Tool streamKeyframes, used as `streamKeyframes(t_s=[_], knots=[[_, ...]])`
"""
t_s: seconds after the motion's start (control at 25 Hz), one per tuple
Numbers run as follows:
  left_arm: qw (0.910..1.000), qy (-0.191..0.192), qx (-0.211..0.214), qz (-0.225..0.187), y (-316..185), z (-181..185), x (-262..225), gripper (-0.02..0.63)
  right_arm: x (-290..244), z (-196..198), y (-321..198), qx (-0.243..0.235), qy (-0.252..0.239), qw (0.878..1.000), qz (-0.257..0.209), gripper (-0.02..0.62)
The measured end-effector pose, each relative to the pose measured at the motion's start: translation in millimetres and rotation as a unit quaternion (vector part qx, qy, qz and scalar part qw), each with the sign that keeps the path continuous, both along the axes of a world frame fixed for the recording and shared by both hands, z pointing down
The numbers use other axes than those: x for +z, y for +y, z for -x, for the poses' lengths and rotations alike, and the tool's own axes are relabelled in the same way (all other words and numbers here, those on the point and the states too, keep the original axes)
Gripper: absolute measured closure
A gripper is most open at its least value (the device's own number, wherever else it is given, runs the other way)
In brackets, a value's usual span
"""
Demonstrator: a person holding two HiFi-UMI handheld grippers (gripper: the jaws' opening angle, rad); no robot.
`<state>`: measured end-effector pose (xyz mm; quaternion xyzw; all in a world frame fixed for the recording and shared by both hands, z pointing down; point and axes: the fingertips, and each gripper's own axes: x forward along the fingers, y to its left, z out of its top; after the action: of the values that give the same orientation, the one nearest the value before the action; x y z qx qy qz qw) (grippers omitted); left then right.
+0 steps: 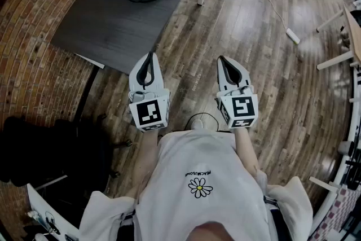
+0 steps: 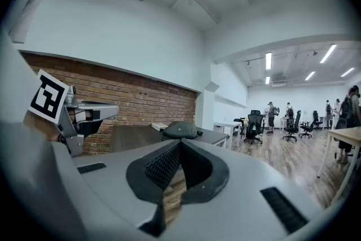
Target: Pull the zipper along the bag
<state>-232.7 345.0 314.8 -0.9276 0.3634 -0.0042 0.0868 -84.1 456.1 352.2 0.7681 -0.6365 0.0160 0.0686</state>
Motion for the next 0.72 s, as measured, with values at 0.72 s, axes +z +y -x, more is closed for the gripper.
streamKeyframes(t_s=[0.72], knots=[[0.9997, 0.014, -0.017, 0.014, -27.1, -0.1, 12.8, 0.607, 14.7, -10.5, -7.0, -0.021, -0.007, 1.0, 0.008, 0.595]])
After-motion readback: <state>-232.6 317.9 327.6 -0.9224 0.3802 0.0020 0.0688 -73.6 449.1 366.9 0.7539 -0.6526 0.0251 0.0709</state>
